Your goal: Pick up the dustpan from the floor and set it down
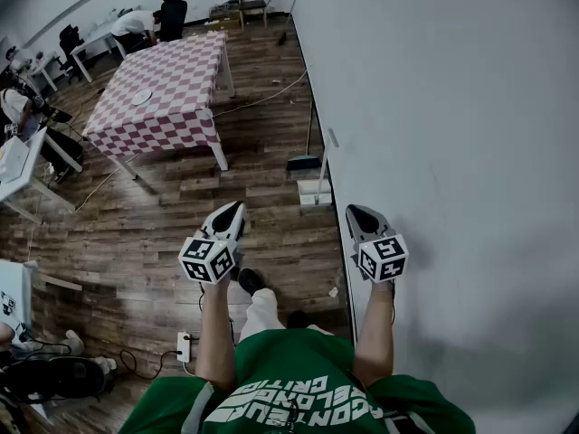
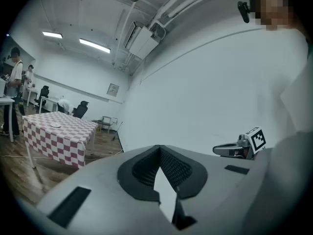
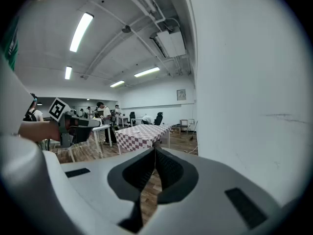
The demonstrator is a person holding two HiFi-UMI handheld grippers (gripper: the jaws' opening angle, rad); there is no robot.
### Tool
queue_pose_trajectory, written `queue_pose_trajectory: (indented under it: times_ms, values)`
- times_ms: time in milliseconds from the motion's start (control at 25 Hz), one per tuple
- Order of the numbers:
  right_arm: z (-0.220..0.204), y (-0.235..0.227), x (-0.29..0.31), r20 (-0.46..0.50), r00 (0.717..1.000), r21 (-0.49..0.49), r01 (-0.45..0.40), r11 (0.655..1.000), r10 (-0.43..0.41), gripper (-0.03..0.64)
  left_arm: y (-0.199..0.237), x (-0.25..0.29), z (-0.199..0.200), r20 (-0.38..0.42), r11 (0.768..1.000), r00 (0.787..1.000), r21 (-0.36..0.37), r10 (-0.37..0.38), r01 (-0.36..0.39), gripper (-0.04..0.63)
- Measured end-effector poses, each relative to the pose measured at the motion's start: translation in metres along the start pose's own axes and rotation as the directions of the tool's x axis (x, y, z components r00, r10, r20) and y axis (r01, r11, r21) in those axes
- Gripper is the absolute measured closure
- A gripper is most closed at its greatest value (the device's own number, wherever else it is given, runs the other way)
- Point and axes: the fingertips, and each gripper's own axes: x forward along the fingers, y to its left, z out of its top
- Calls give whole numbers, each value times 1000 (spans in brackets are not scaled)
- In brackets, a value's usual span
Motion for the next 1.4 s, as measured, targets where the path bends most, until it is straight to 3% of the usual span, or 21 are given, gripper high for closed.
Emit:
queue_pose_trajectory:
  times_ms: [720, 1120, 1400]
  values:
    - [-20, -4, -23, -16, 999, 35, 47, 998, -46, 607, -17, -8, -18, -19, 1000, 1000, -10, -18, 18, 592]
    - [-19, -25, 6, -41, 997, 50, 75, 996, -73, 607, 3, 21, -14, -26, 999, 999, -25, -29, 28, 592]
    - [-5, -49, 56, -49, 993, 63, 107, 992, -104, 607, 42, 64, 2, -30, 999, 999, -24, -40, 39, 592]
